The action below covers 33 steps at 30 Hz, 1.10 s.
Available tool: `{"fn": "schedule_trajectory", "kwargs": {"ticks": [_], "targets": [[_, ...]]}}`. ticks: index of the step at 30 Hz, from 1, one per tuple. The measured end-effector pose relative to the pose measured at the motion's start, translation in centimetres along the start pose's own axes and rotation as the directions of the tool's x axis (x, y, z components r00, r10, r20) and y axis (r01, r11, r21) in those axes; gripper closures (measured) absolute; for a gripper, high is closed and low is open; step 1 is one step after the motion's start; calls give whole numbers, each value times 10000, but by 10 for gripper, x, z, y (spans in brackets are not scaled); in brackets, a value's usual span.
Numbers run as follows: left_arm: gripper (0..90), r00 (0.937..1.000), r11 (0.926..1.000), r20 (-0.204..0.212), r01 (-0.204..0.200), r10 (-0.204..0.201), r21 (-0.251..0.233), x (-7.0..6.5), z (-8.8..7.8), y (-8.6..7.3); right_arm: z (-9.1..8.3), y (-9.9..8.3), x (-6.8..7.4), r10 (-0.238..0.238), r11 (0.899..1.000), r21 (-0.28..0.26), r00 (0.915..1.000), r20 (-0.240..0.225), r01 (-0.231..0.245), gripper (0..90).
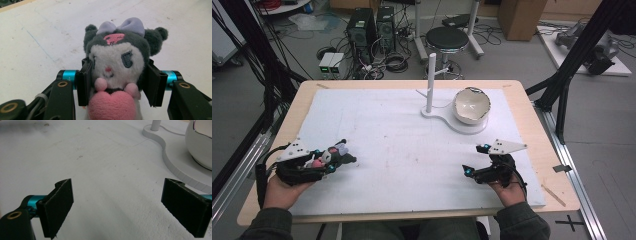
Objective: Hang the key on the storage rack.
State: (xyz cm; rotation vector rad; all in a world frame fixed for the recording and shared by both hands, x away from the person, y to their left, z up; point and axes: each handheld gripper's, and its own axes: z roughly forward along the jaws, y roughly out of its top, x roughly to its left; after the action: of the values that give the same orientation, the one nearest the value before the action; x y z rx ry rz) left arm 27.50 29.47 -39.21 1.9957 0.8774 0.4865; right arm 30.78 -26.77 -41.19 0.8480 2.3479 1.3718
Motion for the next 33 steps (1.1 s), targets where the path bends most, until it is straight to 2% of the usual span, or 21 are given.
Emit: {"fn": "schedule_trajectory", "kwargs": {"ticks": [7,8,23,33], "targets": [[479,10000,9999,73,43,-43,-119,-2,2,4,0,0,0,-22,10000,-60,10000,-4,22,98],[479,9999,9999,97,-50,51,-87,-2,2,4,0,0,0,-11,10000,-56,10000,7,11,98],[479,9995,9996,293,-137,144,-242,-10,9,15,0,0,0,-46,10000,-70,10000,-33,46,98],[478,9990,9992,445,-43,60,-391,-12,13,19,-1,0,1,-6,10000,-53,10000,-60,6,98]]}}
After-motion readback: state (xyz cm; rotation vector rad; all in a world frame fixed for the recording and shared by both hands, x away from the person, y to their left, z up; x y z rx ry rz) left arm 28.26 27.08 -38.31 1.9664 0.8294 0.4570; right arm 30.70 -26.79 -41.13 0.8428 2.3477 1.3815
